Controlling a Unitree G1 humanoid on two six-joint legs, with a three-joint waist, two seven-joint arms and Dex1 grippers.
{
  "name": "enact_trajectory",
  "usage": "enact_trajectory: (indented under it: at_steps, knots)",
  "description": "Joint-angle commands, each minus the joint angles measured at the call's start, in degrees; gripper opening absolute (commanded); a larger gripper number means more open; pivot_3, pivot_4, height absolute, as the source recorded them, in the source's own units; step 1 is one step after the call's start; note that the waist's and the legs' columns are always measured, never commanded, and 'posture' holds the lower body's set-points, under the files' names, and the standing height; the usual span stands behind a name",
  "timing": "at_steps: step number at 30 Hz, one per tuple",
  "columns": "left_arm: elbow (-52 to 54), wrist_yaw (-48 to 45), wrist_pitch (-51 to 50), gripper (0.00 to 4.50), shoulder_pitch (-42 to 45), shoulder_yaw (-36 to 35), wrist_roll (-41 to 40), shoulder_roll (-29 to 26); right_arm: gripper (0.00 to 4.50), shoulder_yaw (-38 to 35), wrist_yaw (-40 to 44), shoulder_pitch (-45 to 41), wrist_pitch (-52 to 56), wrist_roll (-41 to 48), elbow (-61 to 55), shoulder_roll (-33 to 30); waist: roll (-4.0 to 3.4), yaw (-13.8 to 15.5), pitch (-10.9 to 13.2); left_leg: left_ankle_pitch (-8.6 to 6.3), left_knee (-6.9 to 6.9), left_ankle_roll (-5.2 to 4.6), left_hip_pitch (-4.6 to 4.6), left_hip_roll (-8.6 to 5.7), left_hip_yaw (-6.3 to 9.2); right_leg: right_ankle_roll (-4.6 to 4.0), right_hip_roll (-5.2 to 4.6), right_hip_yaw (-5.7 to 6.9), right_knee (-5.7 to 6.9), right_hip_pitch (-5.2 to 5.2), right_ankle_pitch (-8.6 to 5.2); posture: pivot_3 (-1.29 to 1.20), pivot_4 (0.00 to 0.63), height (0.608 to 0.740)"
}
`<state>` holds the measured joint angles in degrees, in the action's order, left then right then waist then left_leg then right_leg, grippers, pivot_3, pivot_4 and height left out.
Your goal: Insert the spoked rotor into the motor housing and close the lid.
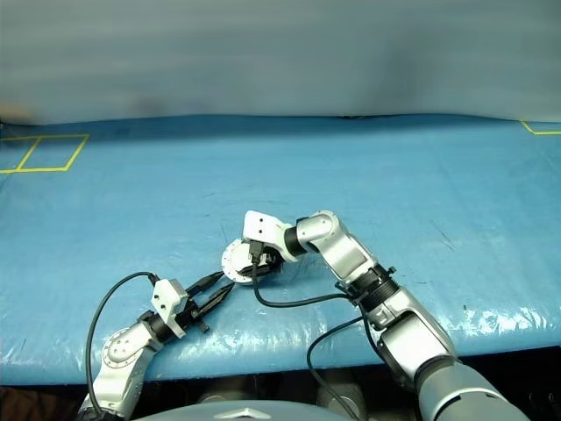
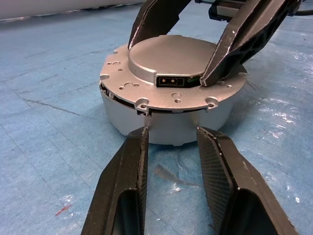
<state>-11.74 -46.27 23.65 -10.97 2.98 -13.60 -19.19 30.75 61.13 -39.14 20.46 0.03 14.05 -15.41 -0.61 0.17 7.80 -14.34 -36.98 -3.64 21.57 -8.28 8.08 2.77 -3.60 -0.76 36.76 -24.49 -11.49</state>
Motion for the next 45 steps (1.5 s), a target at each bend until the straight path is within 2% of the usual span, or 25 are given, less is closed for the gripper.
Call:
enact_trajectory:
  at_steps: [1, 28, 45]
  knots:
    - [-0.6, -0.6, -0.8, 1.60, -0.9, 1.6, 0.6, 0.4, 3.13, 1.2, 0.0, -0.3, -0.7, -2.2, 2.1, -0.2, 0.00, 0.0, 0.0, 0.00, 0.00, 0.00, 0.00, 0.00, 0.00, 0.00, 0.00, 0.00, 0.00, 0.00, 0.00, 0.00, 0.150, 0.740]
    - [-1.3, -0.8, -0.3, 1.60, -0.9, 1.3, 0.6, 0.0, 3.13, 1.4, 5.4, -1.8, -6.7, -3.0, 8.1, -0.2, -0.01, 0.0, 0.0, 0.00, 0.03, 0.00, 0.00, 0.00, 0.00, -0.01, 0.00, 0.00, -0.02, 0.00, 0.00, 0.00, 0.150, 0.740]
    - [-0.6, -0.6, -0.6, 1.60, -1.6, 1.1, 0.5, -0.1, 3.13, 3.9, 4.1, -1.1, -7.7, -6.5, 12.7, 0.7, -0.34, 0.0, -0.3, -0.01, 0.05, 0.00, -0.03, 0.01, 0.00, -0.02, 0.00, -0.01, -0.01, 0.01, -0.01, 0.00, 0.150, 0.740]
